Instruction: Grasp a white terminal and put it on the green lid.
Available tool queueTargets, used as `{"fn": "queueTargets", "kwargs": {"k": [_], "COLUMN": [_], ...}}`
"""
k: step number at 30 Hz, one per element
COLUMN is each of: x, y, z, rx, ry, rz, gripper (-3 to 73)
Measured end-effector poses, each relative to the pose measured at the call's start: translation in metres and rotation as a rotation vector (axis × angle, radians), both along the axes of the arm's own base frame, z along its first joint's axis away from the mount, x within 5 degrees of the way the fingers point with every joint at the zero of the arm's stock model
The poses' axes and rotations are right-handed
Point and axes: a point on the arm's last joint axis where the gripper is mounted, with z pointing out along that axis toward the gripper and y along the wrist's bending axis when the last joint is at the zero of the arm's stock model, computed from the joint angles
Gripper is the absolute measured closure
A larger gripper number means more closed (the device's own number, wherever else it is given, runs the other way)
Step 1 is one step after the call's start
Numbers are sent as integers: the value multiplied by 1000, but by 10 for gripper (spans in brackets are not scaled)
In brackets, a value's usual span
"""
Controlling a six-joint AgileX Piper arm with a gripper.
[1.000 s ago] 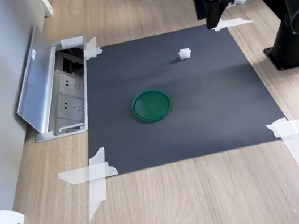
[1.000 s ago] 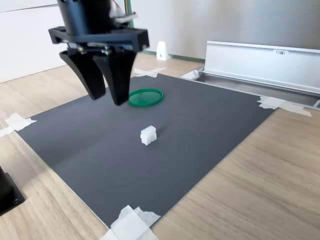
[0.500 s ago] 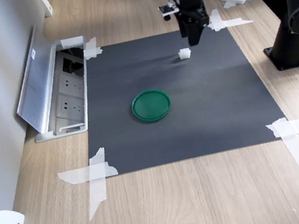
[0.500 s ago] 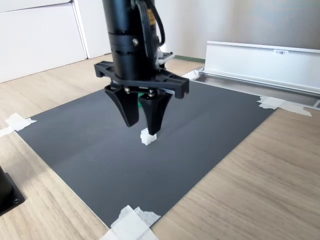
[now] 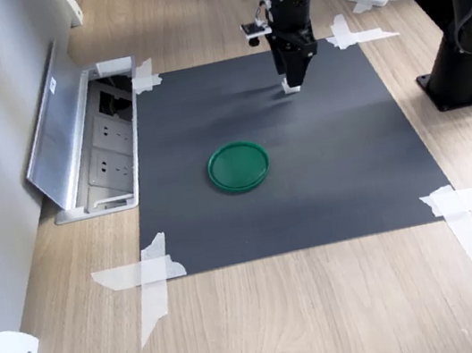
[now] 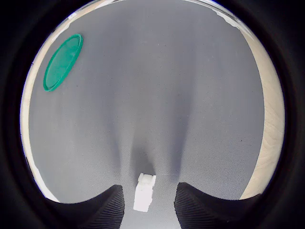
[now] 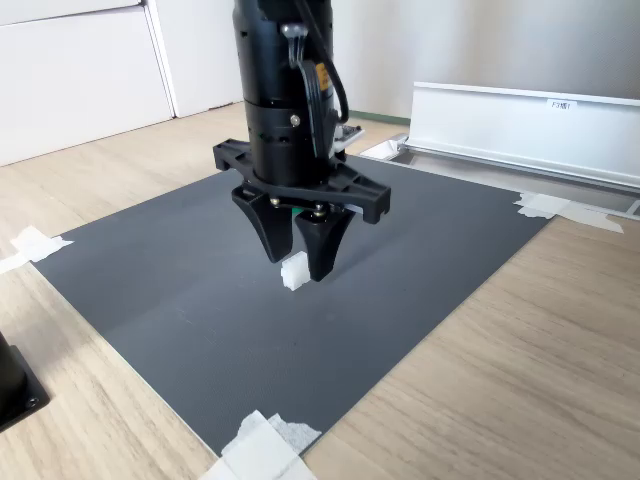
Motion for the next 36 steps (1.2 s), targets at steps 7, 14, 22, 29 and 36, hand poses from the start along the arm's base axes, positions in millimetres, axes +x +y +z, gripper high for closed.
{"fn": "queueTargets", "kwargs": {"k": [7,14,22,29,36], "x": [2,2,1,0,19], "y": [-1,-1,0,1,30], "z": [-7,-7,-7,-6,27], "rx": [8,6,9,21,21], "ry": [19,20,24,35,16], "rz": [1,23,25,19,107], "gripper": [235,235,359,602,606]}}
